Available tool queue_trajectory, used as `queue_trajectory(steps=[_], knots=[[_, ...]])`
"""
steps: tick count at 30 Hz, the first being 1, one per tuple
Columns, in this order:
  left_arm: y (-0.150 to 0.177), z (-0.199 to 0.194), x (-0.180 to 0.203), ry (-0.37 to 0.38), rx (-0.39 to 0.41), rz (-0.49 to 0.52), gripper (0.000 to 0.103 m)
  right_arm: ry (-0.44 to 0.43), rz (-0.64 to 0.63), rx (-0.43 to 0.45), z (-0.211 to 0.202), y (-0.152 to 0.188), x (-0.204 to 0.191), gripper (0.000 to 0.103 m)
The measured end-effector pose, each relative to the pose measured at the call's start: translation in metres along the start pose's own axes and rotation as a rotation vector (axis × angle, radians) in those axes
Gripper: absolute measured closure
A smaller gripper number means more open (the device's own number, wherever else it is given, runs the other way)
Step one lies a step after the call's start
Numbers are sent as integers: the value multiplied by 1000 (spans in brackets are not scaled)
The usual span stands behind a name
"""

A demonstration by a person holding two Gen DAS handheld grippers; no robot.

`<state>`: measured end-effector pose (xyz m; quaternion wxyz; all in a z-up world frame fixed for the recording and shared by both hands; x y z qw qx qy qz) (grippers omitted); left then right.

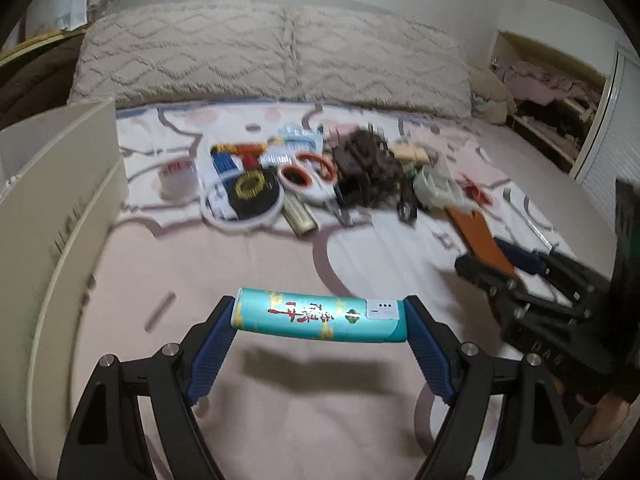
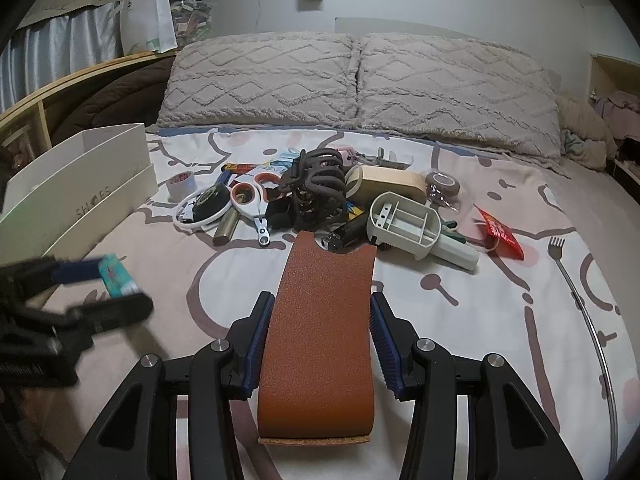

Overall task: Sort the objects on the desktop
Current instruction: 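Lift the strap with the right tool while the left tool lifts the teal lighter, then carry the lighter and strap in both tools over the white shoe box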

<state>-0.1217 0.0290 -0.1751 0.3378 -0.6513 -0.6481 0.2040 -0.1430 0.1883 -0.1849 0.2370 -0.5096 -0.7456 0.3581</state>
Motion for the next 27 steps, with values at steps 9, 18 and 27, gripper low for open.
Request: queue_trajectory(steps=[9, 18, 27], knots=[[-44, -29, -8, -5, 111, -18, 21, -18, 22, 34, -8, -24, -4, 55], [-75, -50, -13, -14, 183, -30, 21, -58, 57, 97, -21, -64, -11, 55], [-109, -89, -36, -73, 309, -71, 21, -89, 41, 142, -35, -99, -28, 55]])
Point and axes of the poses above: each gripper's, at about its wrist camera, not at the fingertips, and z roughly the way its jaws point, x to its right, y to its underside, the point moved 6 cm from there along z, roughly the way its jaws point
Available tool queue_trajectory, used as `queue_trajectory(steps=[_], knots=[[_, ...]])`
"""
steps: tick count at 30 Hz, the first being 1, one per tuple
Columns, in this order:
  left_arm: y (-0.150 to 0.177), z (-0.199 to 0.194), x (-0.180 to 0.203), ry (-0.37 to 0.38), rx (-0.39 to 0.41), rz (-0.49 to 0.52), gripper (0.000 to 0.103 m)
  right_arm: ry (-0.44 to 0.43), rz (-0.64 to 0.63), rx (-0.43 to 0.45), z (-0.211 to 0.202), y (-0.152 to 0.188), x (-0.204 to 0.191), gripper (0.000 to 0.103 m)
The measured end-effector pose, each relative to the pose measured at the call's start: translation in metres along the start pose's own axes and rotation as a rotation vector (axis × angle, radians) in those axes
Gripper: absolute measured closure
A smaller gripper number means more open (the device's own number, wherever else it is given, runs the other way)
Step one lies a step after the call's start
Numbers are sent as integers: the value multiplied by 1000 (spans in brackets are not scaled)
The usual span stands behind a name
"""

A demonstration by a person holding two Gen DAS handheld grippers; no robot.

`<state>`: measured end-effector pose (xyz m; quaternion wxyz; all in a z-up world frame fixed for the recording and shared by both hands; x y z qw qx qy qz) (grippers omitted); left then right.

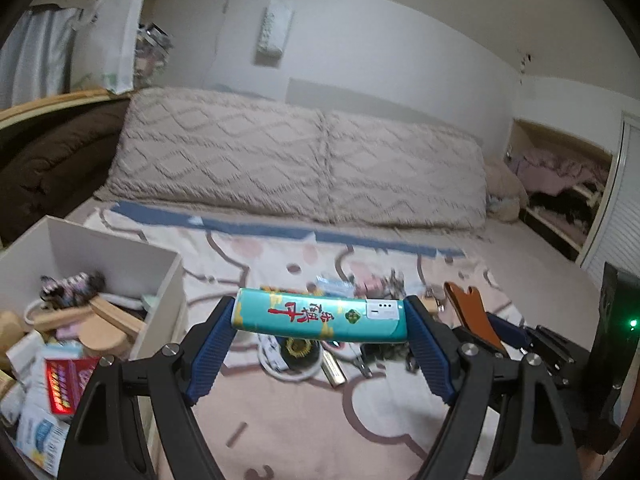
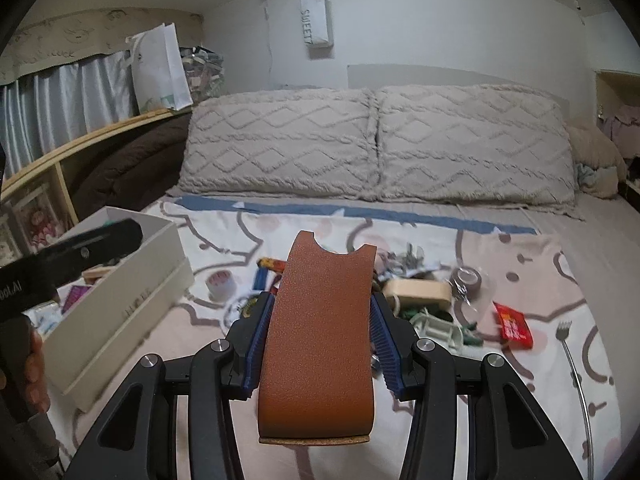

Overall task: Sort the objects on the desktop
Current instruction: 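Carry the lighter and strap in both tools over the white shoe box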

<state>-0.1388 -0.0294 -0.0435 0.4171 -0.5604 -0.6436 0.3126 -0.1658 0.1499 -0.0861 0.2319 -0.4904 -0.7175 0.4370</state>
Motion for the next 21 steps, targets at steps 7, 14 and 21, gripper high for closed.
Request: queue_trajectory(steps=[7, 14, 21], knots=[[-17, -25, -37, -53, 70, 2, 21, -49, -19, 32, -4, -26, -29, 55], [-22, -37, -83, -119, 87, -15, 21, -158, -21, 23, 4, -40, -77, 55], [-20, -47, -122, -192, 84, -21, 21, -205, -96, -6, 15, -46, -127, 55]])
Point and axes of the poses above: each gripper's, at about its wrist camera, not at the fingertips, and z roughly the way its jaws point, x to its right, y to its underside, the point moved 6 cm from there along z, roughly the way its jaws point
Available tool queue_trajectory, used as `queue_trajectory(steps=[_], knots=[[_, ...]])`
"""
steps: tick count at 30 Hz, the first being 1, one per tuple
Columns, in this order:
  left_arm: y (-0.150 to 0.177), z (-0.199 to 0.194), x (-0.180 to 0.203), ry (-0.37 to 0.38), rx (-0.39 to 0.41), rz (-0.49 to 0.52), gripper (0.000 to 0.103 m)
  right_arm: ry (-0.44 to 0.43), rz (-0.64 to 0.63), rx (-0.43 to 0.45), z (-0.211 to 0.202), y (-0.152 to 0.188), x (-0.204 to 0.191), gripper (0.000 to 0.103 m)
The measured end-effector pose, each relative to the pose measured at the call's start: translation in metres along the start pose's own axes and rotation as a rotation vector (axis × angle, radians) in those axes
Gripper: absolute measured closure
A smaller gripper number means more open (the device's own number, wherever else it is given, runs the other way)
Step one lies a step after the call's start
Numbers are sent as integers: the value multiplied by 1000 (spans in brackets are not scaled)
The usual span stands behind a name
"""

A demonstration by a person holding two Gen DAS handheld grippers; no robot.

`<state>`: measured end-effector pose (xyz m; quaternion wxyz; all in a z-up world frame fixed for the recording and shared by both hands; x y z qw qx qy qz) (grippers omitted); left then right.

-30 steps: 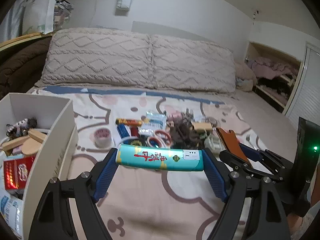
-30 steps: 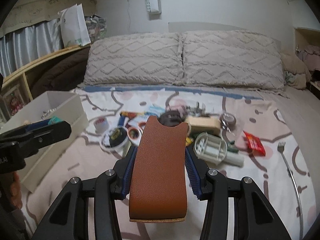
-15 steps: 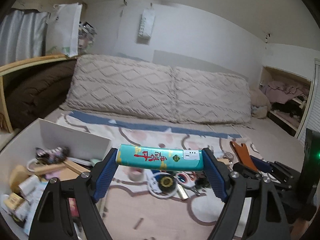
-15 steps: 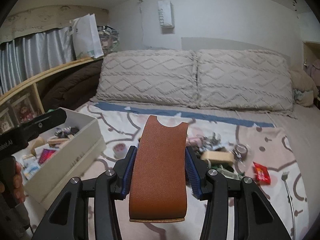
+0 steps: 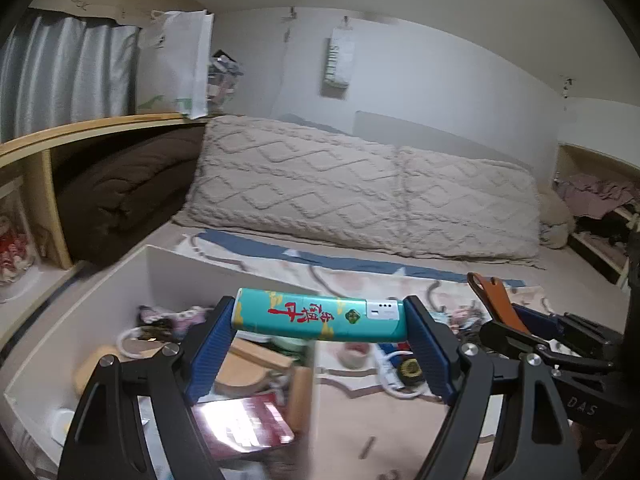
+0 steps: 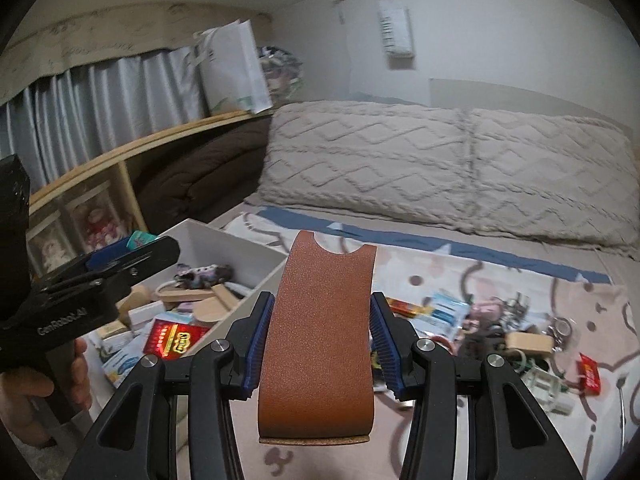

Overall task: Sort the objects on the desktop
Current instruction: 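Carry the lighter and strap in both tools over the white shoe box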

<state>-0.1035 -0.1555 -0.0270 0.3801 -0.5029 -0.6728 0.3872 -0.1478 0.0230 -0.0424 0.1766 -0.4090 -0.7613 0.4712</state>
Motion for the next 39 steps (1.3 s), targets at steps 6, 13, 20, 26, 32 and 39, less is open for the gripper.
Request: queue_trajectory(steps=[6, 13, 20, 26, 32, 39], knots=[[3, -3, -42, -92, -4, -17, 21, -29, -45, -26, 18, -5, -31, 55], [11, -2, -93, -162, -24, -79, 21, -58, -88, -57, 36, -7, -62, 55], [20, -2, -124, -215, -42, -108, 21, -84, -119, -89, 52, -11, -88, 55], [29, -1, -140, -220, -71, -124, 21, -111, -144, -141, 69, -8, -114, 55], [37, 6, -144, -237, -110, -92, 21, -116, -170, -181, 86, -12, -132, 55], [46, 14, -149, -273, -176, -45, 21, -104, -192, -218, 99, -23, -149, 55]])
Point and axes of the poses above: each gripper's, at about its wrist camera, not at the fingertips, and z roughly the way its jaws point, x to its right, y to its underside, the point moved 6 cm from there along z, roughly the way its jaws point
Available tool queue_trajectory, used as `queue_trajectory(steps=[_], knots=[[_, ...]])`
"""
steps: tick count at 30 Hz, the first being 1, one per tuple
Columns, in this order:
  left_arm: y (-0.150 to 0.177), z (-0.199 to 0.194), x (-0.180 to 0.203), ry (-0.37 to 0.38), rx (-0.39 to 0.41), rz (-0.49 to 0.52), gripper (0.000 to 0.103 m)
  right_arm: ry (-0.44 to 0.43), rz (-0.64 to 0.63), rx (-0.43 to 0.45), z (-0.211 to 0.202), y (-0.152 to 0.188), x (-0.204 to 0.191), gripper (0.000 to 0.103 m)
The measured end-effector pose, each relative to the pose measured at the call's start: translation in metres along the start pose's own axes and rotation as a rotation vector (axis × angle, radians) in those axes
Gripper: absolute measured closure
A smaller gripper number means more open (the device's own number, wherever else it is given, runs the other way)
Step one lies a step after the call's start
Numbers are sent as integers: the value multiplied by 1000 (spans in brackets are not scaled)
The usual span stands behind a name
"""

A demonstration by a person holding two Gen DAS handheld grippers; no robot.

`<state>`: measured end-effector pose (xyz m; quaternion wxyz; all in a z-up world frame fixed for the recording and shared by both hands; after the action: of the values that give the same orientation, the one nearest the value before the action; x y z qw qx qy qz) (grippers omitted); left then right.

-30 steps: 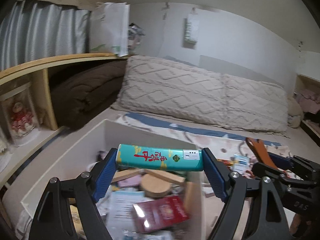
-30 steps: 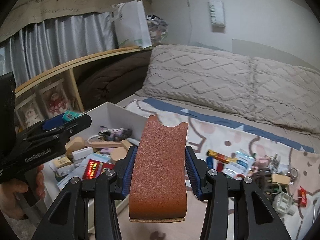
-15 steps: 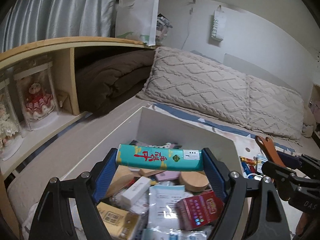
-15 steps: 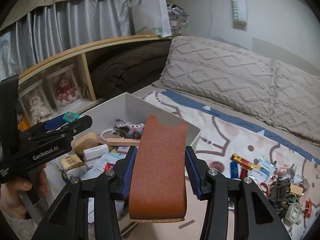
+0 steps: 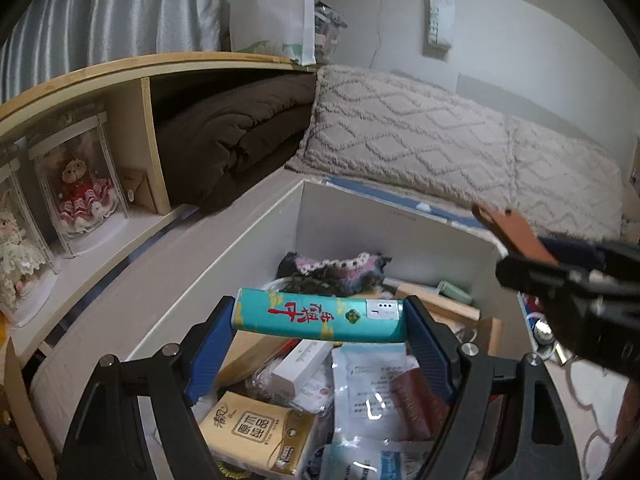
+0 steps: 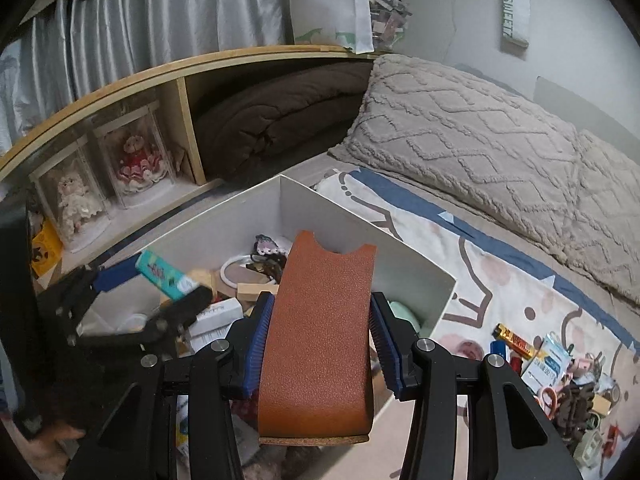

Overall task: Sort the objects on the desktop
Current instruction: 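Carry the lighter and strap in both tools over the white shoe box, then open the left tool to drop the lighter while the right tool lowers the strap into the box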

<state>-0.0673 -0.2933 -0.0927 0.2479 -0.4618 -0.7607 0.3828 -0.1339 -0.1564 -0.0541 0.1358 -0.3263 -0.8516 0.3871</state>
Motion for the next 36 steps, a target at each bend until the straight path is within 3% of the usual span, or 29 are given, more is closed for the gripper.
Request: queue_trajectory(steps=[9, 11, 13, 20, 32, 36], knots=[[5, -1, -4, -30, -41, 34, 20, -3, 35, -67, 20, -10, -3, 55], [6, -3, -10, -34, -45, 9, 7, -10, 37, -83, 24, -11, -5, 55], [4, -5, -16, -16, -39, -30, 3, -23, 38, -102, 29, -12, -8, 55], [-3, -21, -31, -36, 5, -79, 3, -36, 33, -155, 50, -13, -18, 55], [-8, -39, -33, -48, 51, -55, 3, -107, 183, -227, 104, -18, -26, 55], [-9, -40, -38, -48, 56, -70, 3, -84, 179, -237, 115, -17, -29, 55]])
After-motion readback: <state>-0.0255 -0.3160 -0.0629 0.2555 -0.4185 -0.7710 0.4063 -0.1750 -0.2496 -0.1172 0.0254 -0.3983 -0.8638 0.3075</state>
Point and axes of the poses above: each gripper's, at about its wrist camera, not at the fingertips, and z roughly the way its jaws point, x to its right, y to its underside, the point moved 6 cm from there along z, roughly the way its jaws point
